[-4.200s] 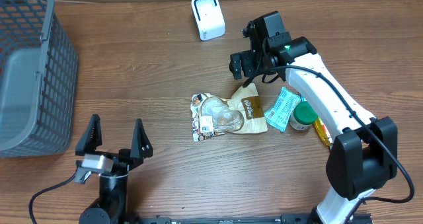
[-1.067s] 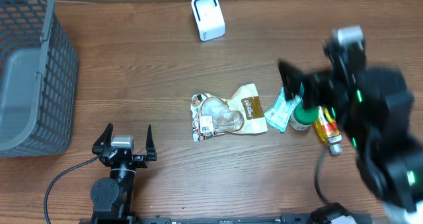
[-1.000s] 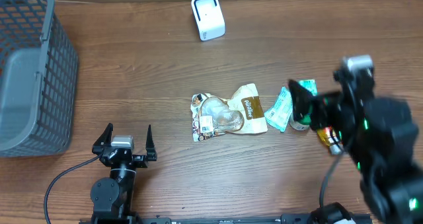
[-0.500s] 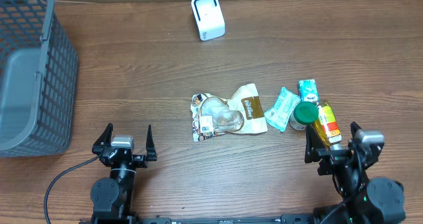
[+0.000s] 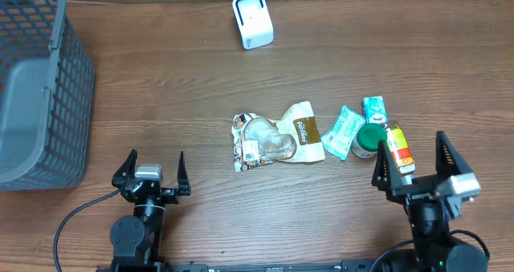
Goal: Scan the item barcode
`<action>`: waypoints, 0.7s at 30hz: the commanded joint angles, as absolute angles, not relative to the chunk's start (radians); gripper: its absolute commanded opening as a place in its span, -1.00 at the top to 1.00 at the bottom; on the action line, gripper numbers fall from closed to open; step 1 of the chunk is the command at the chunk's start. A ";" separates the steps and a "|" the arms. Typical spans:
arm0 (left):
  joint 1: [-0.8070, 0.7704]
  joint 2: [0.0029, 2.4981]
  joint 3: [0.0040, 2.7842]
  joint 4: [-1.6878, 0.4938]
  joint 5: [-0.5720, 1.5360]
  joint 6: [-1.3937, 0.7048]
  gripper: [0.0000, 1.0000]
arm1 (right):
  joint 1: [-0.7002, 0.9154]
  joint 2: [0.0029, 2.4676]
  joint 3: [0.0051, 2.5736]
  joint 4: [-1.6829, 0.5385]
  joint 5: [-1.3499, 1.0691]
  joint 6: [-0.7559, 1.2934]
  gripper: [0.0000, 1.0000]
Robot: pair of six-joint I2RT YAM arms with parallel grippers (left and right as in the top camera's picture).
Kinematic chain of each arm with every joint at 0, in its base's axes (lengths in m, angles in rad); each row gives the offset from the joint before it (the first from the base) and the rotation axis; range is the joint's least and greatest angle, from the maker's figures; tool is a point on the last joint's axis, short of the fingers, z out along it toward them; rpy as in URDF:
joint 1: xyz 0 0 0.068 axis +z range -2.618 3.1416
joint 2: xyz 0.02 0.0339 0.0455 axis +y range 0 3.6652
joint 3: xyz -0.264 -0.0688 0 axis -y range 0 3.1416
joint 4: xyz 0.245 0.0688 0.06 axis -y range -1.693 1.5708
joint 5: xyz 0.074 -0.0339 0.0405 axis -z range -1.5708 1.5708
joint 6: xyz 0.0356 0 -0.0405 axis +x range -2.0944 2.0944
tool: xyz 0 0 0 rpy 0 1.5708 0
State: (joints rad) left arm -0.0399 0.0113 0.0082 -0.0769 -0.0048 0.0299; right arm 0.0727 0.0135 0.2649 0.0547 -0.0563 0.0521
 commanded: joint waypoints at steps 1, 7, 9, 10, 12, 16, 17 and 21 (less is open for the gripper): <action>-0.044 0.004 0.005 -0.077 -0.009 0.046 -0.99 | 0.070 0.003 0.209 0.234 -0.085 0.053 -1.00; -0.044 0.004 0.005 -0.077 -0.009 0.046 -0.99 | 0.070 0.003 0.118 0.540 -0.085 0.053 -1.00; -0.044 0.004 0.005 -0.077 -0.009 0.046 -0.99 | 0.070 0.003 0.091 0.591 -0.085 0.053 -1.00; -0.044 0.004 0.005 -0.077 -0.009 0.046 -0.99 | 0.070 0.003 0.080 0.604 -0.085 0.053 -1.00; -0.044 0.004 0.005 -0.077 -0.009 0.046 -0.99 | 0.070 0.003 0.051 0.618 -0.085 0.053 -1.00; -0.044 0.004 0.005 -0.077 -0.009 0.046 -0.99 | 0.070 0.003 0.008 0.585 -0.095 0.054 -1.00; -0.044 0.004 0.005 -0.077 -0.009 0.046 -0.99 | 0.070 0.003 0.007 0.547 -0.103 0.054 -1.00; -0.044 0.004 0.005 -0.077 -0.009 0.046 -0.99 | 0.070 0.003 0.007 0.414 -0.115 0.053 -1.00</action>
